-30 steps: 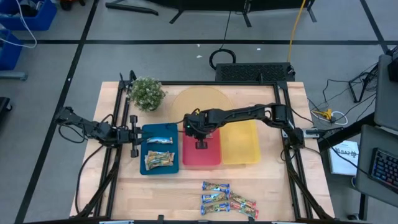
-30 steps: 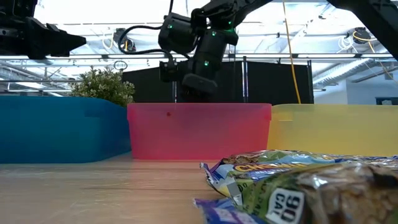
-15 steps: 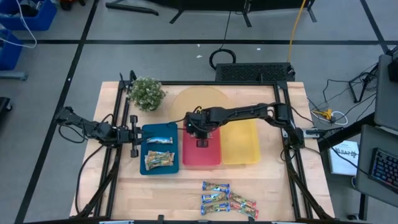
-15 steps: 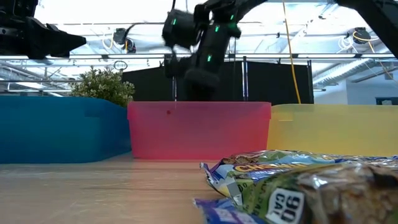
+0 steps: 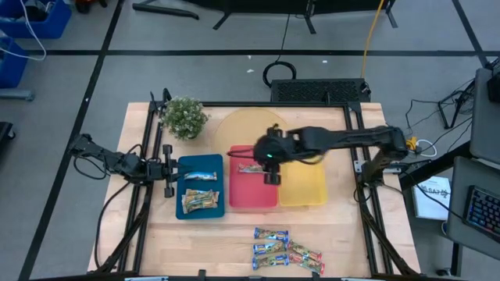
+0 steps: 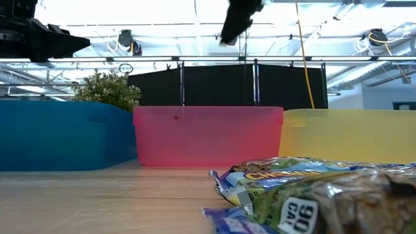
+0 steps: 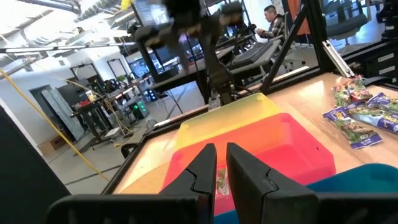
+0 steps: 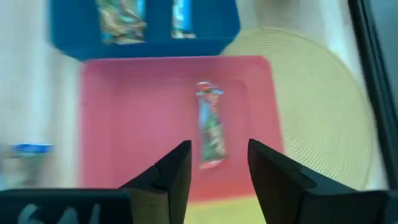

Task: Pick and place Granola Bars by type
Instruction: Put the red granola bar into the red bin

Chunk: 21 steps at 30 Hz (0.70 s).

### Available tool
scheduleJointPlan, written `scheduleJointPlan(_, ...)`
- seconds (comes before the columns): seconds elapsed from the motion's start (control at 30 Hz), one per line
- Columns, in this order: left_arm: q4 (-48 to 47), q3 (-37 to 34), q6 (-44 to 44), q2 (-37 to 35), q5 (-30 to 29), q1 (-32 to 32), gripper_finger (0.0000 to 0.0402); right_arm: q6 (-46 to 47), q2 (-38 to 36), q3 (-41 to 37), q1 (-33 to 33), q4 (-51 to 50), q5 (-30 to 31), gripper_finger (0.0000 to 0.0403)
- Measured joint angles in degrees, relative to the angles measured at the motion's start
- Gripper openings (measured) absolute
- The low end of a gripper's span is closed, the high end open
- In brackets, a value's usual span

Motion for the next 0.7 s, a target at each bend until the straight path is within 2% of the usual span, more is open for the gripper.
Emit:
scheduleJointPlan(0.1, -0.02, 0.0, -0.04, -0.02, 0.0, 0.02, 0.0047, 6.33, -3.41, 0.0, 4.02, -4.25, 0.71, 0.0132)
scheduleJointPlan(0.27, -0.01, 0.0, -1.36, -0.02, 0.0, 0.02, 0.0047, 15.63, -4.89, 0.0, 12.1, -9.62, 7.03, 0.0097)
scheduleJointPlan(0.53, 0.0, 0.0, -1.77, 0.0, 0.0, 0.02, 0.0047, 26.8, -2.2, 0.0, 23.12, -12.71, 7.37, 0.001)
scheduleJointPlan(0.7, -0.04, 0.0, -1.77, -0.01, 0.0, 0.0, 0.0047, 33.69, 1.71, 0.0, 29.17, -13.53, 7.28, 0.0009)
